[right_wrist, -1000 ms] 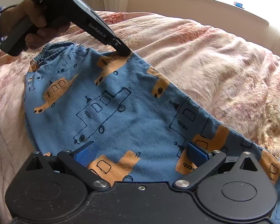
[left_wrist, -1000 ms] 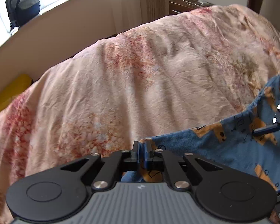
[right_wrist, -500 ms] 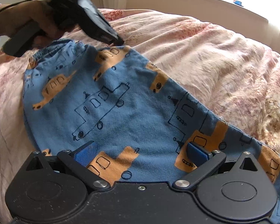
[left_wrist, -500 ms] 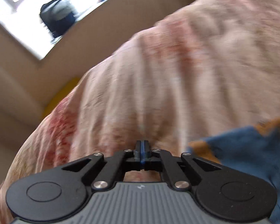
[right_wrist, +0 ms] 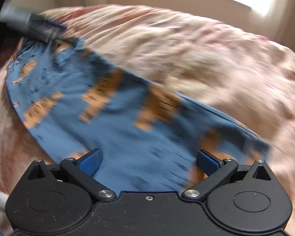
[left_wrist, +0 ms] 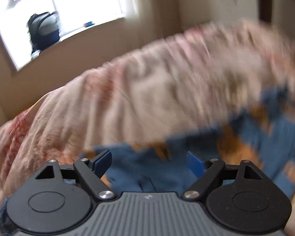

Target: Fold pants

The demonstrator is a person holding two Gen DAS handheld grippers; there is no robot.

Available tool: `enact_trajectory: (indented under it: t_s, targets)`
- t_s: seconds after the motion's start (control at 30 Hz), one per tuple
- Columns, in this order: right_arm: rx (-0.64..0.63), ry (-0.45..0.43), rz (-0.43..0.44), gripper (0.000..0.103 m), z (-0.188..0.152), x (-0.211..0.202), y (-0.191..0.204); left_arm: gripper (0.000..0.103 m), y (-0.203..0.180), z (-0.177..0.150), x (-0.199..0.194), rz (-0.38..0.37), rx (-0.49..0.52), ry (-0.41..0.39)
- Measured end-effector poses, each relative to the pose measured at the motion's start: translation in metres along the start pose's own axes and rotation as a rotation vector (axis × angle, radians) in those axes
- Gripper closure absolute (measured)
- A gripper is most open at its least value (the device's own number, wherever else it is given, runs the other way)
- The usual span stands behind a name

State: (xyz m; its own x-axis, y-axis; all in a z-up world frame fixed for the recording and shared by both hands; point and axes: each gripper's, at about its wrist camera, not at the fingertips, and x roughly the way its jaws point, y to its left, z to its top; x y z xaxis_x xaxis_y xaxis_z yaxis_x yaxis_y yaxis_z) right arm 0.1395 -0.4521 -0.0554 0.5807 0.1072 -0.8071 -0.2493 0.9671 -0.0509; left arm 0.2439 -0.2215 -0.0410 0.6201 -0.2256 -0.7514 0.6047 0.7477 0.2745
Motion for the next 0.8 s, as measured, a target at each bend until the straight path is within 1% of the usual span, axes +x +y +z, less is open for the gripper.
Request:
enact_trajectory:
  t_s: [0.03,0.07,0.1,0.13,0.17,0.2,0.23,0.27,0.3,0.37,0.43,0.47,0.5,0.53,0.57,0.6,0.63,0.7,0.73,0.77,0.8]
  targets:
    - [0.000,-0.021,-0.022,0.001,-0.011,-0.003,-0.010,0.017,-0.014,-0.006,0.011,0.083,0.053,0.041]
    - [0.004,-0.046,-0.015,0.001,-0.022,-0.009,-0.019,0.014,-0.021,-0.012,0.015,0.124,0.073,0.044]
    - [-0.002,-0.063,-0.022,0.001,-0.030,-0.016,-0.027,0.010,-0.021,-0.018,0.013,0.137,0.064,0.012]
    - [-0.024,-0.065,-0.081,0.001,-0.038,-0.022,-0.030,0.007,-0.018,-0.021,0.011,0.151,0.054,0.006]
    - [-0.040,-0.062,-0.152,0.001,-0.046,-0.029,-0.034,0.004,-0.013,-0.022,0.009,0.170,0.040,0.022]
    - [-0.025,-0.071,-0.202,0.001,-0.054,-0.038,-0.040,0.004,-0.007,-0.022,0.005,0.176,0.016,0.040]
    - [0.027,-0.097,-0.216,0.001,-0.062,-0.050,-0.046,0.004,-0.002,-0.021,-0.001,0.175,-0.013,0.060]
    - [0.097,-0.134,-0.207,0.001,-0.069,-0.063,-0.053,0.004,0.001,-0.017,-0.007,0.167,-0.035,0.068]
    - [0.170,-0.183,-0.173,0.001,-0.076,-0.075,-0.058,0.003,0.002,-0.015,-0.016,0.143,-0.050,0.055]
    - [0.268,-0.257,-0.088,0.001,-0.088,-0.085,-0.061,0.000,-0.007,-0.004,-0.026,0.076,-0.071,-0.007]
    - [0.284,-0.258,-0.038,0.001,-0.092,-0.075,-0.056,0.000,-0.027,0.009,-0.024,0.003,-0.066,-0.041]
    - [0.278,-0.236,-0.028,0.001,-0.095,-0.065,-0.055,0.000,-0.042,0.015,-0.018,-0.027,-0.029,-0.036]
    - [0.279,-0.204,-0.042,0.001,-0.096,-0.053,-0.055,0.000,-0.058,0.019,-0.008,-0.021,0.031,-0.011]
    - [0.290,-0.186,-0.044,0.001,-0.100,-0.044,-0.058,0.000,-0.077,0.022,0.006,0.030,0.111,0.038]
    - [0.314,-0.202,-0.024,0.001,-0.105,-0.043,-0.061,0.000,-0.090,0.022,0.018,0.086,0.182,0.072]
    - [0.338,-0.222,-0.011,0.001,-0.108,-0.047,-0.063,0.000,-0.095,0.021,0.023,0.101,0.209,0.061]
    - [0.352,-0.233,-0.016,0.001,-0.110,-0.052,-0.066,0.000,-0.093,0.021,0.023,0.099,0.212,0.045]
    - [0.369,-0.244,-0.045,0.001,-0.118,-0.062,-0.069,0.000,-0.084,0.027,0.021,0.072,0.186,0.069]
    - [0.399,-0.253,-0.038,0.001,-0.121,-0.068,-0.071,0.000,-0.079,0.033,0.016,0.074,0.159,0.078]
    - [0.445,-0.267,-0.009,0.001,-0.125,-0.075,-0.074,0.000,-0.080,0.038,0.012,0.084,0.138,0.073]
    - [0.494,-0.283,0.035,0.001,-0.129,-0.081,-0.079,0.000,-0.079,0.044,0.004,0.077,0.120,0.049]
